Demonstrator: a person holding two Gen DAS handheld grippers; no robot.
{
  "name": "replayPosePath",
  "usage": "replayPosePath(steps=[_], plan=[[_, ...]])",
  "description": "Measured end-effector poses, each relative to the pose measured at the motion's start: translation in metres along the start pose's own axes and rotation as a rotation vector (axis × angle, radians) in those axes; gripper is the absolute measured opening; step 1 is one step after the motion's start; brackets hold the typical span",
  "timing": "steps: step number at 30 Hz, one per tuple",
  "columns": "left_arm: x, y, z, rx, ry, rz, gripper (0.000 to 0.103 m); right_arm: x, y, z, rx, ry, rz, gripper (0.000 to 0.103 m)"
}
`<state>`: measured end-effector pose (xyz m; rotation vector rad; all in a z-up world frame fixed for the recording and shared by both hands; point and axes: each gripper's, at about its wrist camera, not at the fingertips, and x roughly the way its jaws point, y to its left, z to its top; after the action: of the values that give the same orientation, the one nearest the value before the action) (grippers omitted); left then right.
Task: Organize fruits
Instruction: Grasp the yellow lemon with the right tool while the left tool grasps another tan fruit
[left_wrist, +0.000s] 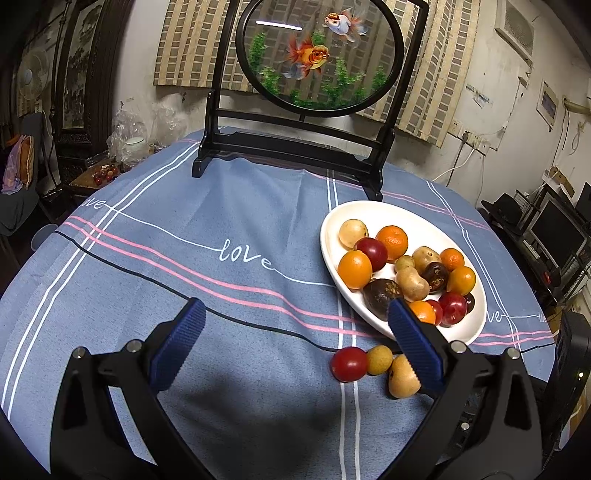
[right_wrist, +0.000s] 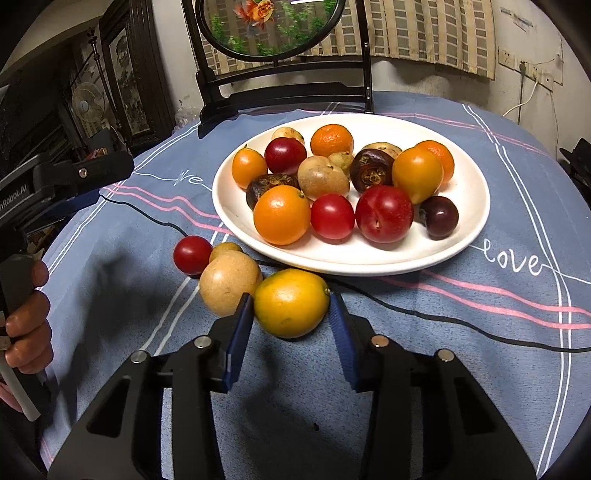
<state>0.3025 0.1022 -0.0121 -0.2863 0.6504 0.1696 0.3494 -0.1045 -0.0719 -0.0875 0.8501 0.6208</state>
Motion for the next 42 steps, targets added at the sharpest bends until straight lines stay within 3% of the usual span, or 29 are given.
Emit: replayPosePath(steps=[6,11,14,16,18,20,24,38,42], plan=[[0.0,-0.004,-0.002,0.01,0.003,-0.031,0.1,-0.015,-0.011,-0.002,0.059,-0.021,0.036,0.042],[-0.003,-0.035,-0.014,0.17,0.023,-0.094,0.098,-0.034,-0.023,-0.003,0.112,-0.068,0.037,0.042],[-0.005,-0.058,-0.028,0.292,0.029,-0.119,0.087,-0.038,-0.029,-0.004,0.142,-0.078,0.031,0.042],[-0.006,-0.073,-0.039,0.372,0.042,-0.137,0.067,-0.037,-0.032,-0.004,0.151,-0.074,0.012,0.042],[-0.003,-0.084,-0.049,0.43,0.072,-0.165,0.056,-0.036,-0.035,-0.005,0.165,-0.061,0.004,0.042],[0.001,-0.093,-0.058,0.476,0.091,-0.169,0.051,-0.033,-0.038,-0.006,0.18,-0.051,0.006,0.042],[0.007,-0.095,-0.063,0.492,0.111,-0.166,0.045,-0.034,-0.037,-0.005,0.176,-0.049,-0.003,0.042],[0.025,-0.1,-0.069,0.497,0.143,-0.192,0.044,-0.033,-0.041,-0.005,0.2,-0.026,0.004,0.042],[0.037,-0.099,-0.067,0.467,0.184,-0.198,0.044,-0.034,-0.041,-0.005,0.206,-0.026,0.005,0.042]])
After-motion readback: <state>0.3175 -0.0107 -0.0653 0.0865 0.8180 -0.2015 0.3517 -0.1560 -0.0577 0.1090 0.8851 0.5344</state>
